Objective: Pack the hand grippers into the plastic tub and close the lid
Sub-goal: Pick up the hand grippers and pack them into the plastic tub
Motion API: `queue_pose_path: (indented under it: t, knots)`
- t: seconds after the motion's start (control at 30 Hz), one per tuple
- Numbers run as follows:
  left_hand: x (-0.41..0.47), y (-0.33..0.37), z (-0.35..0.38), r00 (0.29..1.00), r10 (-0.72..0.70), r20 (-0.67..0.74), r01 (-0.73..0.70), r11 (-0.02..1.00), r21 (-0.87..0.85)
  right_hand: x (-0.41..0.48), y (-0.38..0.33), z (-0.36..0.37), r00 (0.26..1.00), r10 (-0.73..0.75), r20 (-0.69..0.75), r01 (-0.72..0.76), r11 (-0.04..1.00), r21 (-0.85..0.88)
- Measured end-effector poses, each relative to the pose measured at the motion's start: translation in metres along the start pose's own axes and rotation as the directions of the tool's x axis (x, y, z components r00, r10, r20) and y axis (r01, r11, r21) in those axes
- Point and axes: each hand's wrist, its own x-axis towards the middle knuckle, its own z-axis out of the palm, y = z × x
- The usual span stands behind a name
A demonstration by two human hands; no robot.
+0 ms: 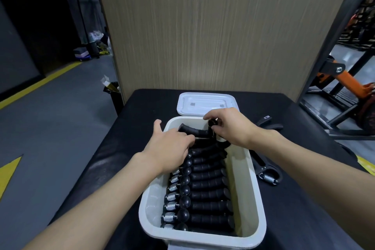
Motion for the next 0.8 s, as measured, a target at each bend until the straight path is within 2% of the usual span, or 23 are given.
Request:
queue_pose_path:
  t: [0.1, 0.33, 0.47, 0.7, 0.8]
  knots:
    - [0.000, -0.002, 0.000, 1.000, -0.016, -0.005, 0.016, 1.000, -0.016, 0.004, -0.003, -0.010, 0.999, -0.017, -0.033, 0.018, 0.999, 0.027]
    - [-0.002, -0.004, -0.001, 0.999, -0.045, -0.007, 0.044, 0.996, -0.082, -0.007, -0.021, -0.062, 0.991, -0.027, -0.128, 0.062, 0.958, 0.278]
    - [-0.001, -0.001, -0.003, 0.997, -0.071, 0.011, 0.072, 0.993, -0.095, -0.014, -0.033, -0.078, 0.969, 0.041, -0.243, 0.058, 0.920, 0.389]
    - [-0.002, -0.001, -0.002, 0.999, -0.054, -0.008, 0.053, 0.996, -0.066, 0.000, -0.051, -0.061, 0.936, 0.203, -0.289, -0.068, 0.907, 0.416]
    - [-0.002, -0.001, 0.001, 0.998, -0.055, -0.017, 0.054, 0.997, -0.046, 0.010, -0.061, -0.039, 0.945, 0.199, -0.261, -0.096, 0.928, 0.359]
